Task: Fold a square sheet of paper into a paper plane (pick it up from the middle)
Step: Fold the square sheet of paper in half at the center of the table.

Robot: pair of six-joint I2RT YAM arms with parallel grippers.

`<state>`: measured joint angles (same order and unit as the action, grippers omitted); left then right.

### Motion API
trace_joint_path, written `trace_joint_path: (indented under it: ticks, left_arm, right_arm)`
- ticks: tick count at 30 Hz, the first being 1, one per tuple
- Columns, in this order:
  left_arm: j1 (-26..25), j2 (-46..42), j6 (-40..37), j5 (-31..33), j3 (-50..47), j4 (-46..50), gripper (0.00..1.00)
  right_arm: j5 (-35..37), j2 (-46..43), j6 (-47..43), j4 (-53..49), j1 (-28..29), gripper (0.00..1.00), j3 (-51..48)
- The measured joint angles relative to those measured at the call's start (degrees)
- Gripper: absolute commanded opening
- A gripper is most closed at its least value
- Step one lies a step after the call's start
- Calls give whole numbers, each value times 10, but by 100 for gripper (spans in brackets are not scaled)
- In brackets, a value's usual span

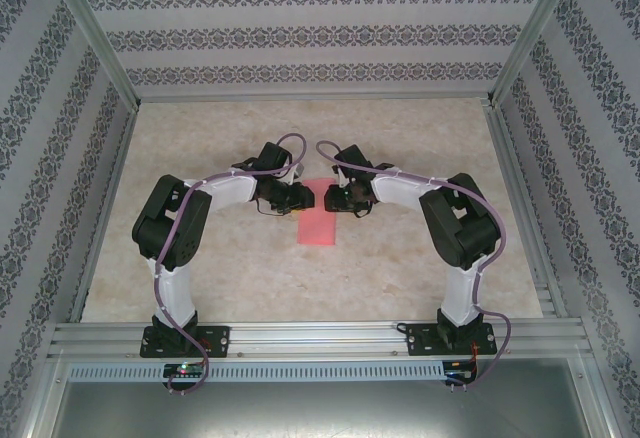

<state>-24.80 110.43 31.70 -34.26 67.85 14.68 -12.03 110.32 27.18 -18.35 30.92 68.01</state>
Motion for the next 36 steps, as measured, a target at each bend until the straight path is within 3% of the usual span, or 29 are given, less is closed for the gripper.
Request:
trace_joint_path:
  ticks: [36]
  left_arm:
    - [9,-49,-5,45,-21,30,33]
  right_arm:
    - [37,8,35,-16,16,40,17]
